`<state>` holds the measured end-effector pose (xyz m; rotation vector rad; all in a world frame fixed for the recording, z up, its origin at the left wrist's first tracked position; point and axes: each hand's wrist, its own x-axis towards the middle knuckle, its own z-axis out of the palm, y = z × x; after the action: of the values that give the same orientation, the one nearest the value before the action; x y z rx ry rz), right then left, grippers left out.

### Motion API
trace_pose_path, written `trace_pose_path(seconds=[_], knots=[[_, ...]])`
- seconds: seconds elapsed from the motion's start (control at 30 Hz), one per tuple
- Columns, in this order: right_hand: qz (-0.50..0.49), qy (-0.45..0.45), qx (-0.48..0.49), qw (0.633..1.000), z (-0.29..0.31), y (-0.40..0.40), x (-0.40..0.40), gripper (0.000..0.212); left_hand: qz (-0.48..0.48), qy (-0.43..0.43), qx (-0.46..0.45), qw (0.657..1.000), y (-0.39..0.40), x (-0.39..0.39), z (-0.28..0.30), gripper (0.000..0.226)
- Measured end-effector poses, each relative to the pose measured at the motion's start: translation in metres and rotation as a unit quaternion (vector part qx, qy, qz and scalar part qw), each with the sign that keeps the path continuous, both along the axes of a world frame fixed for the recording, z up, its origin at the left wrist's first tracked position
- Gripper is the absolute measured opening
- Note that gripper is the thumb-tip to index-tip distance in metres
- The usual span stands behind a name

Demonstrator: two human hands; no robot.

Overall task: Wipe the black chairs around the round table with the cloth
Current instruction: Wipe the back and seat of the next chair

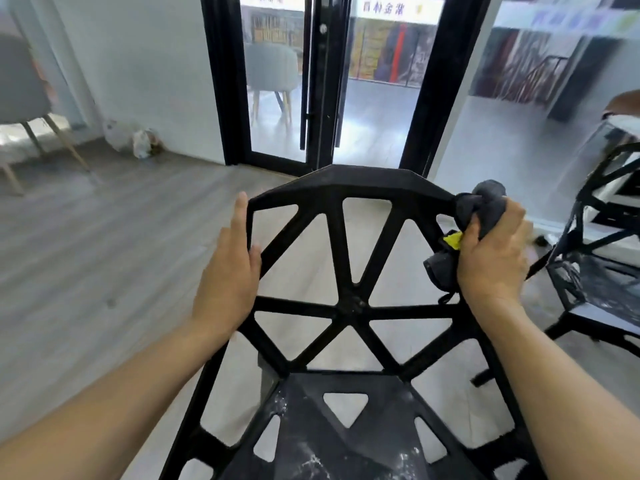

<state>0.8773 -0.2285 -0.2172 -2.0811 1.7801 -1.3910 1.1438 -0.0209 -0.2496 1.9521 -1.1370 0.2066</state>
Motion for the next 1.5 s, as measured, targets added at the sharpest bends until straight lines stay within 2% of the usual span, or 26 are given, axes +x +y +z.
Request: trace_pose_path(seconds=[0.1, 0.2, 0.3, 0.37, 0.43, 0.57, 0.7, 0.8, 0.93, 1.0, 1.1, 1.17, 1.23, 1.3, 1.37, 1.5], knots=[[-0.036, 0.022, -0.031, 0.999, 0.001, 0.001, 0.008, 0.042, -0.011, 0.003, 0.010, 1.000, 0.025, -0.016, -0.039, 0.076], [-0.050, 0.044, -0.136, 0.988, -0.005, 0.010, 0.019, 0.044, -0.015, 0.046, 0.015, 0.999, 0.039, -0.018, -0.068, 0.067], [0.078, 0.059, -0.282, 0.954, -0.013, 0.031, 0.050, 0.052, -0.004, 0.043, 0.009, 0.999, 0.042, -0.020, -0.072, 0.057], [0.162, 0.076, -0.369, 0.912, -0.018, 0.043, 0.085, 0.048, 0.002, 0.018, 0.012, 1.000, 0.043, -0.021, -0.076, 0.060], [0.204, 0.089, -0.405, 0.887, -0.026, 0.047, 0.121, 0.044, 0.013, 0.009, 0.016, 1.000, 0.041, -0.016, -0.080, 0.067], [0.226, 0.100, -0.338, 0.908, -0.059, 0.043, 0.158, 0.057, 0.015, 0.011, 0.021, 1.000, 0.034, -0.008, -0.085, 0.075], [0.223, 0.075, -0.291, 0.927, -0.118, 0.050, 0.140, 0.060, 0.012, -0.014, 0.013, 1.000, 0.033, -0.004, -0.092, 0.077], [0.208, 0.139, -0.298, 0.921, -0.161, 0.065, 0.122, 0.074, 0.008, -0.018, 0.005, 1.000, 0.033, -0.005, -0.092, 0.075], [0.177, 0.162, -0.291, 0.926, -0.193, 0.082, 0.104, 0.066, 0.004, -0.014, 0.007, 1.000, 0.033, -0.006, -0.090, 0.077], [0.169, 0.177, -0.263, 0.933, -0.211, 0.086, 0.085, 0.071, -0.001, -0.004, 0.009, 1.000, 0.034, -0.005, -0.088, 0.077], [0.182, 0.223, -0.259, 0.922, -0.210, 0.084, 0.064, 0.081, -0.003, -0.011, 0.011, 1.000, 0.034, -0.004, -0.087, 0.077], [0.190, 0.227, -0.276, 0.914, -0.179, 0.076, 0.070, 0.072, -0.005, -0.024, 0.015, 1.000, 0.035, -0.003, -0.089, 0.078], [0.181, 0.190, -0.287, 0.921, -0.133, 0.063, 0.088, 0.053, -0.002, -0.043, 0.023, 0.999, 0.036, 0.000, -0.092, 0.078], [0.158, 0.122, -0.279, 0.939, -0.104, 0.052, 0.109, 0.046, 0.001, -0.052, 0.026, 0.998, 0.034, 0.001, -0.095, 0.078], [0.154, 0.085, -0.251, 0.952, -0.113, 0.054, 0.121, 0.051, 0.000, -0.049, 0.026, 0.998, 0.034, 0.002, -0.096, 0.078], [0.168, 0.114, -0.198, 0.959, -0.205, 0.085, 0.097, 0.068, 0.010, -0.046, 0.026, 0.999, 0.033, 0.001, -0.093, 0.079]])
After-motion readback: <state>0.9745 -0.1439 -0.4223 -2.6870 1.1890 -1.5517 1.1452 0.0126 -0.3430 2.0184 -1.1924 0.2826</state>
